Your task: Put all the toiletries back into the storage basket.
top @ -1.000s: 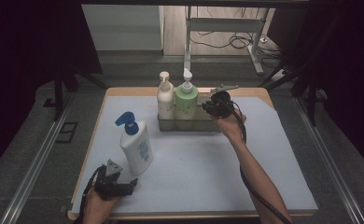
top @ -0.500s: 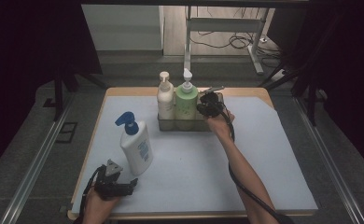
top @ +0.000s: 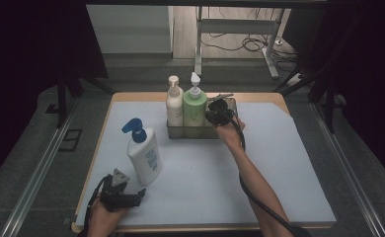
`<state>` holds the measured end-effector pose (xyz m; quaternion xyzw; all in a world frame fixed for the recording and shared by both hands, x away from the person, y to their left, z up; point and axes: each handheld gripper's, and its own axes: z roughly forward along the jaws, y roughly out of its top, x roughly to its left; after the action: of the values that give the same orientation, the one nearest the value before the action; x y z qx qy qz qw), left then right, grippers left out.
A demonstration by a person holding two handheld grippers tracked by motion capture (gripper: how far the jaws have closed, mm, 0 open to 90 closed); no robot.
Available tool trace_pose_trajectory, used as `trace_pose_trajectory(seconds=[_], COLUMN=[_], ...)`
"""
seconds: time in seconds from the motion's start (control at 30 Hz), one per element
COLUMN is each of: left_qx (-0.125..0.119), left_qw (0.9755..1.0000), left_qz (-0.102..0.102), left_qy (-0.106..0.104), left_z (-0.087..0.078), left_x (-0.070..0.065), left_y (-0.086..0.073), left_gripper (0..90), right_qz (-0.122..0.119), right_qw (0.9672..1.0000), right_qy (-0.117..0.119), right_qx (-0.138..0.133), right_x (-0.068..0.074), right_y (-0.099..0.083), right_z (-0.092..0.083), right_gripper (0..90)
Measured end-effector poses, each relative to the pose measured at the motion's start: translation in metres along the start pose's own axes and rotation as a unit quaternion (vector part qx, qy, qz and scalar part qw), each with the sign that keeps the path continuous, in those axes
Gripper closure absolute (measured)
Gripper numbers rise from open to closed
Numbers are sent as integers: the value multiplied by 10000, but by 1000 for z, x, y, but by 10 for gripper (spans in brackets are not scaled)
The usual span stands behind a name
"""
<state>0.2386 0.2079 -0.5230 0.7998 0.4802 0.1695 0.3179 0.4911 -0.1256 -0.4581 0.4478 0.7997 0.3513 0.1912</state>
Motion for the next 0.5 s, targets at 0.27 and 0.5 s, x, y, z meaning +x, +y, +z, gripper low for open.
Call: trace_pose_trajectory(seconds=[0.27, 0.5], left_qx=[45, 52], left_qw=[10000, 10000], left_qz=[-11, 11], left_qy=[-51, -72], left_z=[-1, -4], left_x=[3, 5], left_y=[2, 2], left_gripper=[151, 177], right_qz=[-233, -341], right_qw=[9996, 9986], right_qy=[7, 248], right_qx=[-171, -320], right_x=[-6, -7], right_y=[-4, -8], right_z=[-25, -47], right_gripper=[666, 518])
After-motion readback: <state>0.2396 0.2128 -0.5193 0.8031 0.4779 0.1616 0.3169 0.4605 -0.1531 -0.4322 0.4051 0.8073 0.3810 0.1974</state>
